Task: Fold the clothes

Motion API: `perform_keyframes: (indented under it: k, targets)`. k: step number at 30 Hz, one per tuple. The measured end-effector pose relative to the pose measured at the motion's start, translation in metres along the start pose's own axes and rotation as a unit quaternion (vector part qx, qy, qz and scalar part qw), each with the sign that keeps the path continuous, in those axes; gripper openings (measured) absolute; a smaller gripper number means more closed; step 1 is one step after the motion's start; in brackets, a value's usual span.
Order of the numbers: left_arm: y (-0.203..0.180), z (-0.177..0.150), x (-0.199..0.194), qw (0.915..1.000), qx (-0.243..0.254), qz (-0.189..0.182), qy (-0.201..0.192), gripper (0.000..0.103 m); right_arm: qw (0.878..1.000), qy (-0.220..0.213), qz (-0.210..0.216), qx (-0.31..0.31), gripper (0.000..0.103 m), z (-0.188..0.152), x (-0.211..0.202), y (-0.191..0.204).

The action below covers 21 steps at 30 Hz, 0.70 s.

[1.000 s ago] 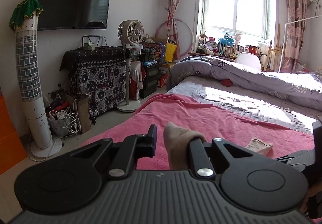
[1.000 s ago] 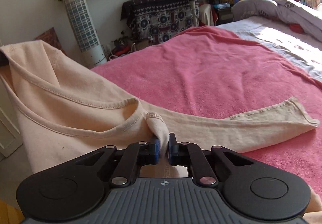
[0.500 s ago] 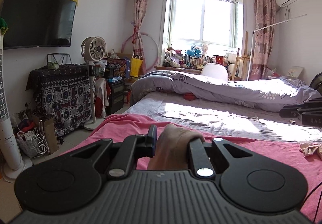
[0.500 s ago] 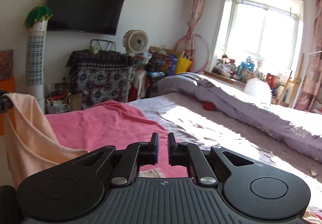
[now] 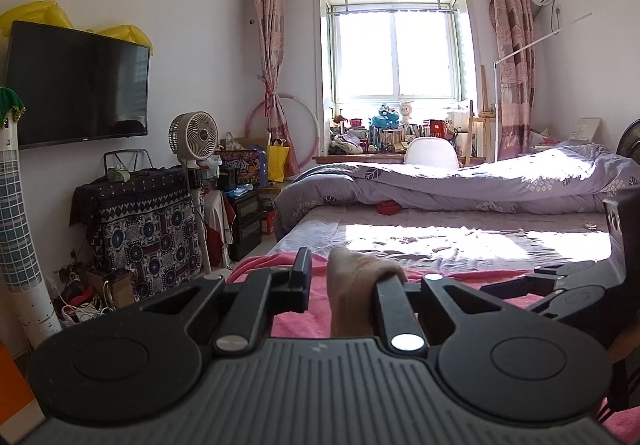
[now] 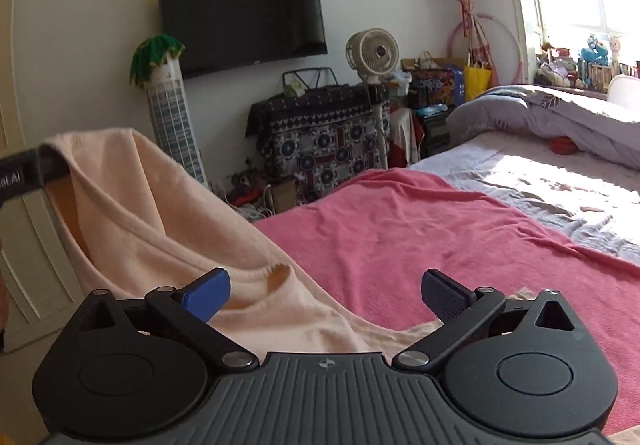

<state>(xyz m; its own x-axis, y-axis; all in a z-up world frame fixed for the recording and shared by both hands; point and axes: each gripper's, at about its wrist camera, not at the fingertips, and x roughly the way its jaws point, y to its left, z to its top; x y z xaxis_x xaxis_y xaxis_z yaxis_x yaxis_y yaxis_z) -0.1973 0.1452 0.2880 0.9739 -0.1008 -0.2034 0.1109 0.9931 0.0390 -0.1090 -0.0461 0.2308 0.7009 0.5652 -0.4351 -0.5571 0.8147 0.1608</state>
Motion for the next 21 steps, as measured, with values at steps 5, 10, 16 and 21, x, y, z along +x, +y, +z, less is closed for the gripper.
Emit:
perform_keyframes:
  k: [5,10,16,21]
  targets:
    - [0.003,-0.005,0.001,0.9999,-0.014,-0.004,0.002,0.018,0.989,0.063,-0.081,-0.109,0.103,0.011,0.047,0.041]
    - [0.006,-0.009,-0.003,0.9996,-0.024,-0.015,0.000,0.018,0.975,0.126,-0.132,-0.124,0.097,-0.014,0.085,0.048]
    - [0.009,-0.012,-0.005,0.9993,-0.030,-0.023,0.000,0.018,0.968,0.126,-0.191,-0.105,0.058,-0.035,0.086,0.036]
    - [0.010,-0.015,0.000,0.9990,-0.041,-0.017,0.010,0.018,0.945,0.031,-0.286,-0.157,0.024,-0.039,0.052,0.037]
